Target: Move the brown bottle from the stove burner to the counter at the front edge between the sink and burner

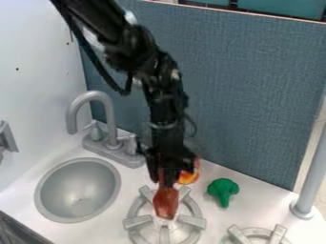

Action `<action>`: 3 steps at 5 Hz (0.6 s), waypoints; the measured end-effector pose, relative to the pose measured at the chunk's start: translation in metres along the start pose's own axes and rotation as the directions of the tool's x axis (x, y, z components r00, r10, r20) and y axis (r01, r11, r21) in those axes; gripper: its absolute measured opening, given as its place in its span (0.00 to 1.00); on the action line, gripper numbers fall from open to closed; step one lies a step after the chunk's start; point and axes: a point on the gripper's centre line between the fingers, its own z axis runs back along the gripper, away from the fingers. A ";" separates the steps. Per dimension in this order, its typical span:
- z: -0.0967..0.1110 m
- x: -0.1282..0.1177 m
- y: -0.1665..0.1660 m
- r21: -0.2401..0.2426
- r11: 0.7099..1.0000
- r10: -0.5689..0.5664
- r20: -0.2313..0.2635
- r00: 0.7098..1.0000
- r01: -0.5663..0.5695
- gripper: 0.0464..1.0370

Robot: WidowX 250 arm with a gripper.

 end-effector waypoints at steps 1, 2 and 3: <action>0.022 -0.013 -0.002 -0.002 1.000 0.022 0.032 0.999 -0.022 0.31; 0.031 -0.034 0.012 0.026 0.997 0.078 0.014 0.997 -0.078 0.31; 0.022 -0.054 0.048 0.059 0.984 0.168 -0.018 0.986 -0.167 0.31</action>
